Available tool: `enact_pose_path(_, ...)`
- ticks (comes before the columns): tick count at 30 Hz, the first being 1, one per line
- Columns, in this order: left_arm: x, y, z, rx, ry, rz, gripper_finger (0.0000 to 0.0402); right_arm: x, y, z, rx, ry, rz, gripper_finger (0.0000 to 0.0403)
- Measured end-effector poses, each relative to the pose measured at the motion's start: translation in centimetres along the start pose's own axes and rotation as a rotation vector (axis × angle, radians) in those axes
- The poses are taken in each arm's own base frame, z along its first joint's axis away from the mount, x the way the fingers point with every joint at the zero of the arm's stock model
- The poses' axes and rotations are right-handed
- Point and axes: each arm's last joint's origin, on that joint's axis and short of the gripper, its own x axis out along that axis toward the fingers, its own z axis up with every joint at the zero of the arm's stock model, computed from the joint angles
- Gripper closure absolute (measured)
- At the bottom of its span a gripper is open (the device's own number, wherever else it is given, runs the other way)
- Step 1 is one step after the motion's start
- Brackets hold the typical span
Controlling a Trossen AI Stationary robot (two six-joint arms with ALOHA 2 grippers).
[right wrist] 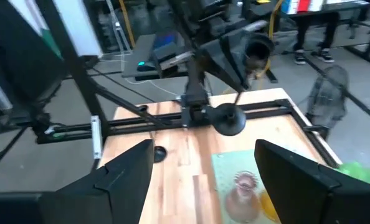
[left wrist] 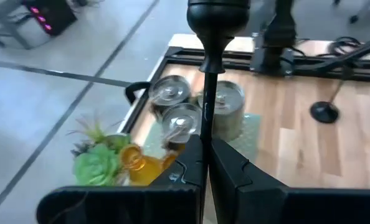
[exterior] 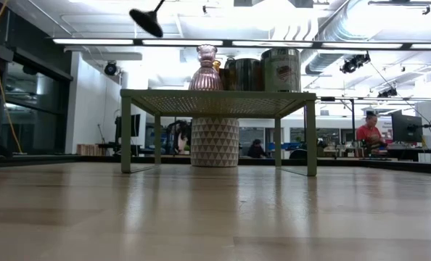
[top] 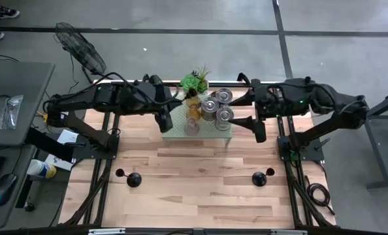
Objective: Pick & Place candle stick holders
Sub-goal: Put the middle black candle holder on the shelf
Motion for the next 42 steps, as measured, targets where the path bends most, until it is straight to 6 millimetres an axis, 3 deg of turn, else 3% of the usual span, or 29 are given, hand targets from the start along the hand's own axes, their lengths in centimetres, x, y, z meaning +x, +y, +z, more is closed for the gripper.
enact_pose_path(8,0.0,2.5,-2.4,-0.082,-0.081,-0.004,0.0401,-1.5,-0.4,-0.1,-0.005,0.004,-0.054,0.0131)
enact_pose_path(17,2.4,5.1,-7.8,-0.175,-0.197,-0.018,0.0401,-1.6,-0.5,-0.4,-0.032,0.032,-0.058,0.0131)
enact_pose_path(24,4.4,7.2,-10.6,-0.217,-0.302,-0.016,0.0401,-1.6,-0.6,-0.7,-0.042,0.06,-0.087,0.0131)
enact_pose_path(36,5.3,11.4,-12.6,-0.221,-0.351,-0.034,0.0401,-1.7,-0.7,-0.8,-0.045,0.069,-0.115,0.0131)
enact_pose_path(42,5.6,13.2,-13.1,-0.196,-0.348,-0.148,0.0401,-1.7,-0.7,-0.8,-0.069,0.071,-0.115,0.0131)
